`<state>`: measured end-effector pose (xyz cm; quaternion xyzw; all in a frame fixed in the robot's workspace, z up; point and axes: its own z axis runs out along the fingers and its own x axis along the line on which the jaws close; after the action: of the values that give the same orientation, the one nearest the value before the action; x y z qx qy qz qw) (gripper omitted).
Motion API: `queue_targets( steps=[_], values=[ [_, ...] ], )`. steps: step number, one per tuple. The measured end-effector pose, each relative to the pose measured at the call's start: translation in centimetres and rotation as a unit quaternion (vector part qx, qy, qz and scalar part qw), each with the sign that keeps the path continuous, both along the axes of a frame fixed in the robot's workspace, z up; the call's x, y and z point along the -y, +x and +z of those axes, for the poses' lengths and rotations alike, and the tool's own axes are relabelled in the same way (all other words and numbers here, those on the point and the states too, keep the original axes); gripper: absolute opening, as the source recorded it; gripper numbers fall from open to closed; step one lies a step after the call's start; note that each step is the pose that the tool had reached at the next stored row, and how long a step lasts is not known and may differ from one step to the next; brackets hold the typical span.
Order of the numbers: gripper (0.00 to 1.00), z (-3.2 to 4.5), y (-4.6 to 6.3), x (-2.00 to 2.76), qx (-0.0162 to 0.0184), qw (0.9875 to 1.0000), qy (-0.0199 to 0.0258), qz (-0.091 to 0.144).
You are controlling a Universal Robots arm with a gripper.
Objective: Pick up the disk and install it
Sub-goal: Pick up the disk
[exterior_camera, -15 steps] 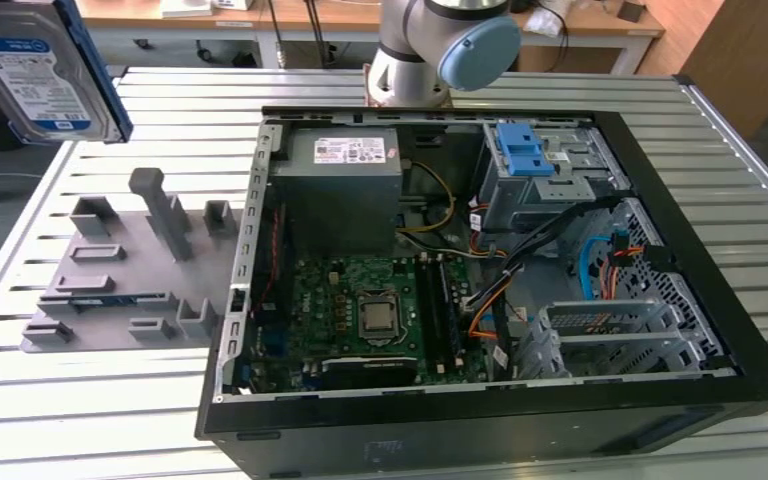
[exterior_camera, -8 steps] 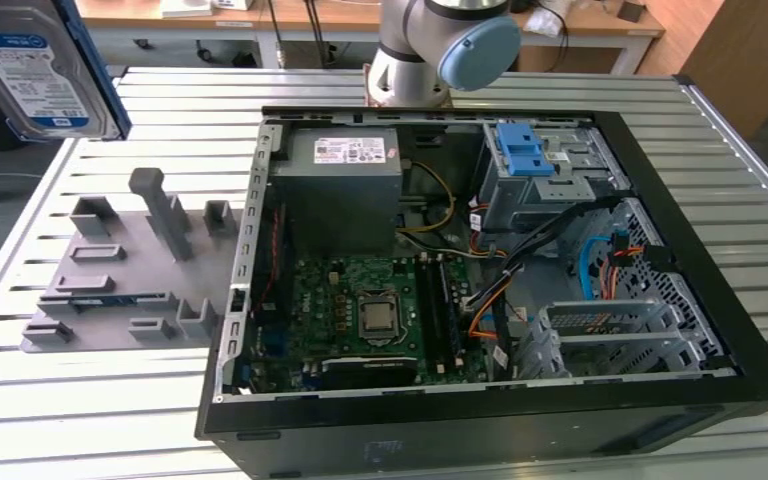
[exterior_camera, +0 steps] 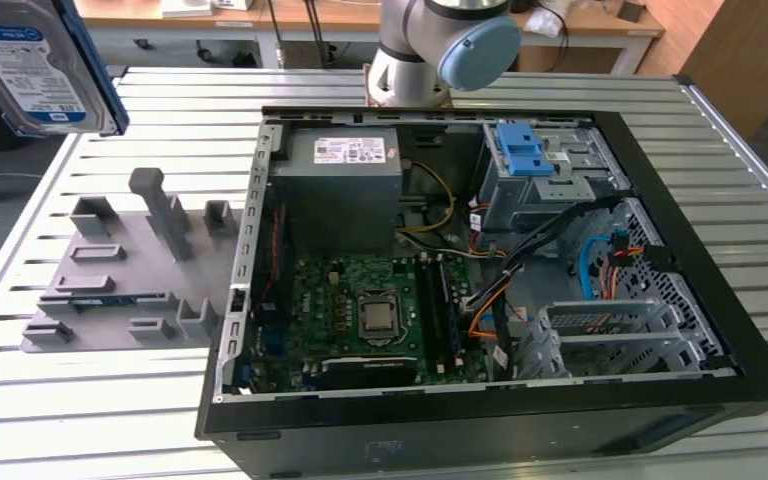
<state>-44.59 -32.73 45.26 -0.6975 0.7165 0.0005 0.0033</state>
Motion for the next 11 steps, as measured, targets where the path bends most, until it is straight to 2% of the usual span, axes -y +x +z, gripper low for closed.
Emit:
queue_targets(
  steps=[11],
  values=[
    [0.36,0.83,0.0,0.0,0.0,1.0,0.0,0.0]
  ],
)
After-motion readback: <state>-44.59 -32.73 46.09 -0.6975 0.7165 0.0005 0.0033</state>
